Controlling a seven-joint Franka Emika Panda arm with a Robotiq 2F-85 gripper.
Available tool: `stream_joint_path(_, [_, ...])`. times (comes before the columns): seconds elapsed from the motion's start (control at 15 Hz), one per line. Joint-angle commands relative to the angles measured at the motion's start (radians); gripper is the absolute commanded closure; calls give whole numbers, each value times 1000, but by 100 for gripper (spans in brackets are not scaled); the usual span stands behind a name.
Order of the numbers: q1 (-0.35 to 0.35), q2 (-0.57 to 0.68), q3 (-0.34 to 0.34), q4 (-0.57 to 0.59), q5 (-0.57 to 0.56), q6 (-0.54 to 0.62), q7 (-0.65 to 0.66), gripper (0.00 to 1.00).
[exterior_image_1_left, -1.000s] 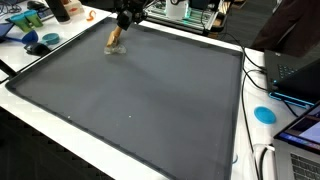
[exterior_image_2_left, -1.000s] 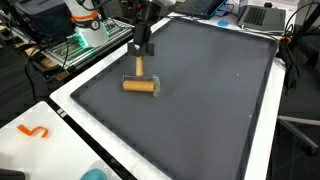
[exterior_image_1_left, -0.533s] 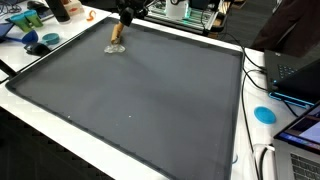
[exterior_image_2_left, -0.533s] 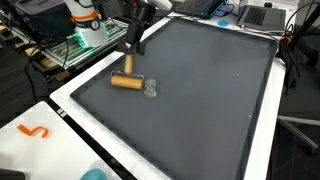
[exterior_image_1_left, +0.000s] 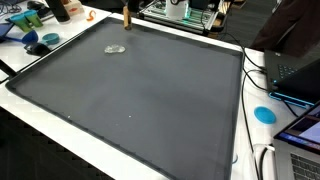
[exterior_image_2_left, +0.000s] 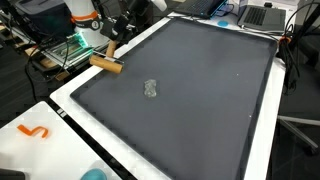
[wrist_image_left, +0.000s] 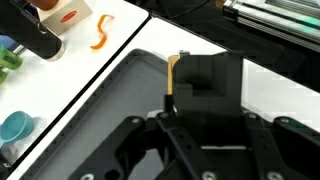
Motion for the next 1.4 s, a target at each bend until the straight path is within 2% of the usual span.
stream_joint_path(0.0, [11, -36, 10, 40, 17, -52, -60, 76])
stream_joint_path(0.73, [27, -81, 22, 128, 23, 64, -37, 76])
stream_joint_path(1.33, [37, -54, 41, 195, 131, 212, 68, 76])
